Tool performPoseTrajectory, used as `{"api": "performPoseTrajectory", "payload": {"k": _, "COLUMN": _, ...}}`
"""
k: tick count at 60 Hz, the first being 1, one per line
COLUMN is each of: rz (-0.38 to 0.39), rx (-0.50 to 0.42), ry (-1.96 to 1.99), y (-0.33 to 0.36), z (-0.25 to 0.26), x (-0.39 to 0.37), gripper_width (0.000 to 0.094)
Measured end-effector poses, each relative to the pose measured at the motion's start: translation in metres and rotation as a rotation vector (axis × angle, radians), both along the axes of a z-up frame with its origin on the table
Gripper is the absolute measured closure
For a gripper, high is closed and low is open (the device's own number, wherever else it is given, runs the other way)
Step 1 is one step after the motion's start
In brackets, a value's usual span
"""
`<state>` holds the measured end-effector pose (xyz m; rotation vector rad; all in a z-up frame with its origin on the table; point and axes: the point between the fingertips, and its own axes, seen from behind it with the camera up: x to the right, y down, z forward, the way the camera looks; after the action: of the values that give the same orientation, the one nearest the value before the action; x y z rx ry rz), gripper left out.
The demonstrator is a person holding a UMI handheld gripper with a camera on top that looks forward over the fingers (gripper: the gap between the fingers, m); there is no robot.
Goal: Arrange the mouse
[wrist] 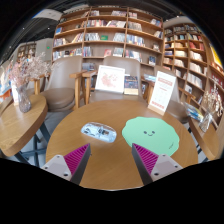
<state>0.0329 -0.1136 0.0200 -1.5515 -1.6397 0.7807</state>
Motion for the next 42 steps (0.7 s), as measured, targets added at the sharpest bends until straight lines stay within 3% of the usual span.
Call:
{"api": "performPoseTrajectory", "payload": {"k": 17, "rz": 0.016, "rx": -0.008, "ry": -0.029, "y": -0.004, "z": -0.02, "x": -0.042, "gripper_width": 0.0086}}
{"api": "performPoseTrajectory", "payload": {"k": 42, "rz": -0.033, "rx": -0.038, "ry": -0.063, "y": 0.001, "z": -0.027, "x": -0.111, "gripper_width": 0.0086}}
